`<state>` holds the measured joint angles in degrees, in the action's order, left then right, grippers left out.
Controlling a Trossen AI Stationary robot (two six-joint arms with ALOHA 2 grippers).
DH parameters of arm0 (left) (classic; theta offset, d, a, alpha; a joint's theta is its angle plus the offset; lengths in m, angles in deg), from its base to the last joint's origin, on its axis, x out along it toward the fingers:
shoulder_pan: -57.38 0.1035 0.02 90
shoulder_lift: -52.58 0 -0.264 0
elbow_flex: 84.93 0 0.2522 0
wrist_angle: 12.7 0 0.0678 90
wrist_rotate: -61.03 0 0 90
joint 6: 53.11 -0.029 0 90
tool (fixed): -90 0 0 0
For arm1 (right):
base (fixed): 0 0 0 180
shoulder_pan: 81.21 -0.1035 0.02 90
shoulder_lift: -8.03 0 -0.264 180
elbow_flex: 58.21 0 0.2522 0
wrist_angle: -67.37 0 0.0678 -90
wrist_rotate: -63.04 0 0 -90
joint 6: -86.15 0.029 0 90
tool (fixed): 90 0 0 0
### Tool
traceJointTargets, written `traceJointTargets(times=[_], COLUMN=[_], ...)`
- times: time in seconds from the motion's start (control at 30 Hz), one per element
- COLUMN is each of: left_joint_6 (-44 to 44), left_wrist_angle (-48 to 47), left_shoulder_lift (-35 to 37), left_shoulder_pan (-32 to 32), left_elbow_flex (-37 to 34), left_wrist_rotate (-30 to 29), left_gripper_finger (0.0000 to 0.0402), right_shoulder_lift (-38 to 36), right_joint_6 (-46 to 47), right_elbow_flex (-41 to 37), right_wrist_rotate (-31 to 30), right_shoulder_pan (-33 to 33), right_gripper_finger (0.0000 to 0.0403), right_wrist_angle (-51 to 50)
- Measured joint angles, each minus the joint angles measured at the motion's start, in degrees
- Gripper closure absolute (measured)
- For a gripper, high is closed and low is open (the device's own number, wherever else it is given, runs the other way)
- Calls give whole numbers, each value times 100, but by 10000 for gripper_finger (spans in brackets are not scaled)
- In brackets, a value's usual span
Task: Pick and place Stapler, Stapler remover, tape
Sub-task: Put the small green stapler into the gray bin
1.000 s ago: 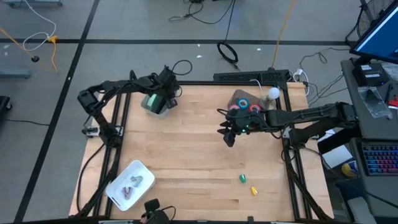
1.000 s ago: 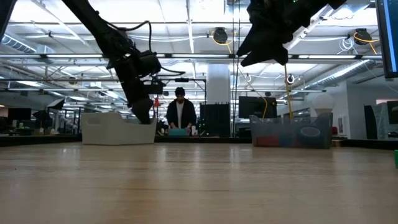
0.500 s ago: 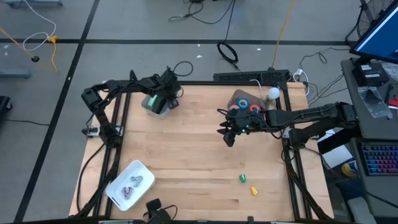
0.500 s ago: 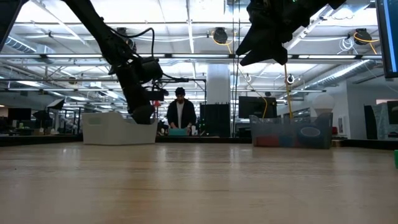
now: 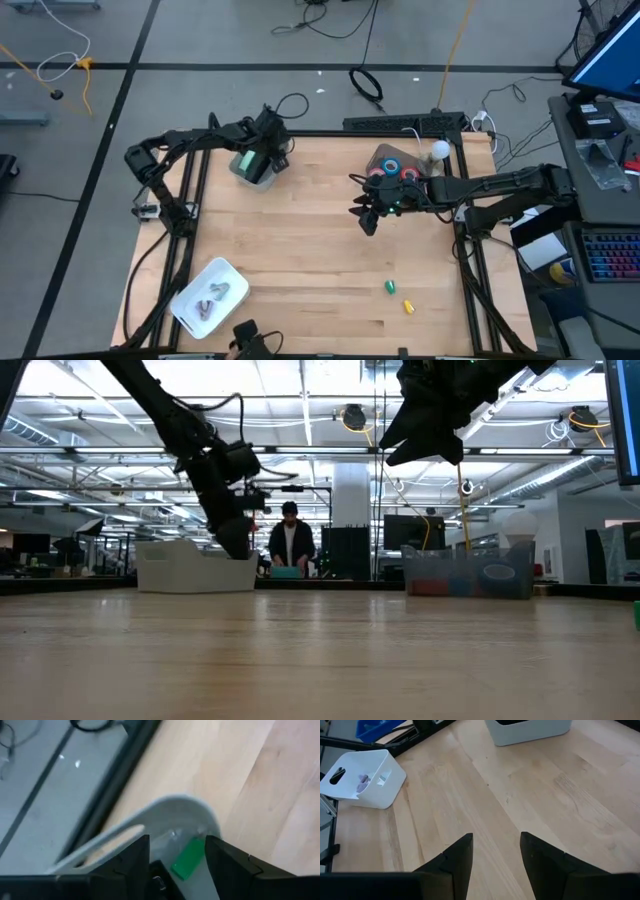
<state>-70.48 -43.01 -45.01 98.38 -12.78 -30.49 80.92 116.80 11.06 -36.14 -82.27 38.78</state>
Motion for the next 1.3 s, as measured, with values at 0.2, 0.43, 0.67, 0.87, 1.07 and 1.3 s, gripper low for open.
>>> traceJointTargets(times=[0.2,0.43,0.67,0.87,1.07,1.3], left_joint_6=[538,2060,2660,2664,2650,2609], left_wrist_angle=[0,19,17,4,11,56], left_shoulder_lift=[828,2096,2822,2904,2843,2849], left_shoulder_pan=[-119,-379,-868,-1464,-1950,-2087], left_elbow_flex=[0,0,0,0,0,0], left_wrist_rotate=[182,1387,2568,2608,2551,2390], left_gripper_finger=[215,215,215,215,215,215], right_shoulder_lift=[0,0,0,0,168,401], right_joint_6=[-56,-1,2065,3810,5042,5649], right_elbow_flex=[0,0,-2,-2,-2,-6], right_wrist_rotate=[199,2451,3595,3768,3458,2744], right_shoulder_pan=[0,-61,-365,-967,-1586,-1972], right_gripper_finger=[248,248,248,248,248,248], right_wrist_angle=[-50,-1100,-2846,-2802,-2416,-2321])
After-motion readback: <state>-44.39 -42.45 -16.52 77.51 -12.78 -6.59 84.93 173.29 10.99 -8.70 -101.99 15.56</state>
